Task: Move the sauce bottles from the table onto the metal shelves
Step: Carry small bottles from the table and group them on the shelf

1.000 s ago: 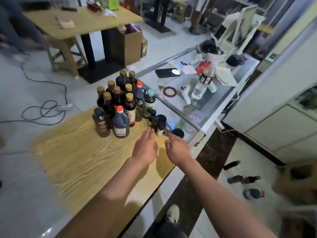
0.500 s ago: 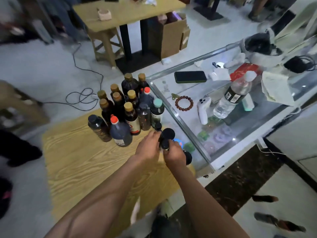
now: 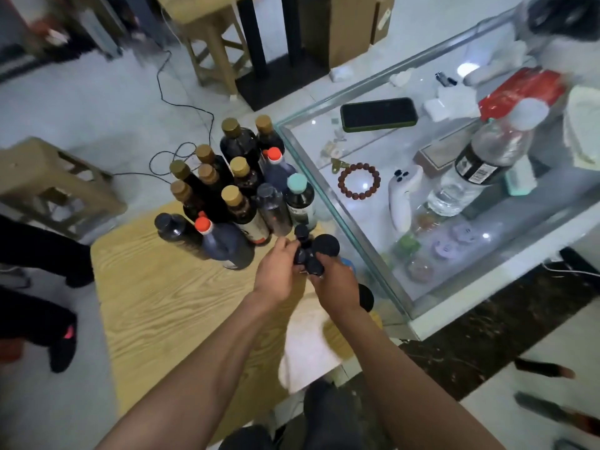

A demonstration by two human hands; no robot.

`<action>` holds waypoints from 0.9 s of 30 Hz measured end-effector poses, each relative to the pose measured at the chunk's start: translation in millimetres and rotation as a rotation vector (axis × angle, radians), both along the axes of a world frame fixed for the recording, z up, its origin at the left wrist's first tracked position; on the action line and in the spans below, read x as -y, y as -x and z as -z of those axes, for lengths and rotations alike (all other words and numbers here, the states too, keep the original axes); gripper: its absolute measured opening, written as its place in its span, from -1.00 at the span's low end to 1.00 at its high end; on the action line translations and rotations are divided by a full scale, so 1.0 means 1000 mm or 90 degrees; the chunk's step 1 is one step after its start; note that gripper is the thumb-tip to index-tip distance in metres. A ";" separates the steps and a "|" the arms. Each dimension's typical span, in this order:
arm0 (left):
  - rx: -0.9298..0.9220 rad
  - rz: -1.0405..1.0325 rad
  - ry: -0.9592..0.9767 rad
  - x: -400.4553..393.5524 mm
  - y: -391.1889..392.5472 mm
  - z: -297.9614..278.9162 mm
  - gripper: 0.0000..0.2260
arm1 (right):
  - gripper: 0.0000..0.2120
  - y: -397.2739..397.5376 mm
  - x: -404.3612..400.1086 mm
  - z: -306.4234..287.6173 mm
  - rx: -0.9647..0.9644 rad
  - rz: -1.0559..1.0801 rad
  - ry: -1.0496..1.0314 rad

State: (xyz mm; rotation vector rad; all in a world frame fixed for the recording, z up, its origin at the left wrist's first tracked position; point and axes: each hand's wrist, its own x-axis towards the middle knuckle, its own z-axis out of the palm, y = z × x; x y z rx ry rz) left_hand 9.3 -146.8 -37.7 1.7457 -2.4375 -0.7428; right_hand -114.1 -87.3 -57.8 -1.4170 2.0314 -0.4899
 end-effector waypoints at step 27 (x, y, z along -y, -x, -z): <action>-0.589 0.011 -0.228 -0.092 -0.070 -0.112 -0.72 | -0.65 -0.085 -0.152 -0.151 0.390 0.388 0.252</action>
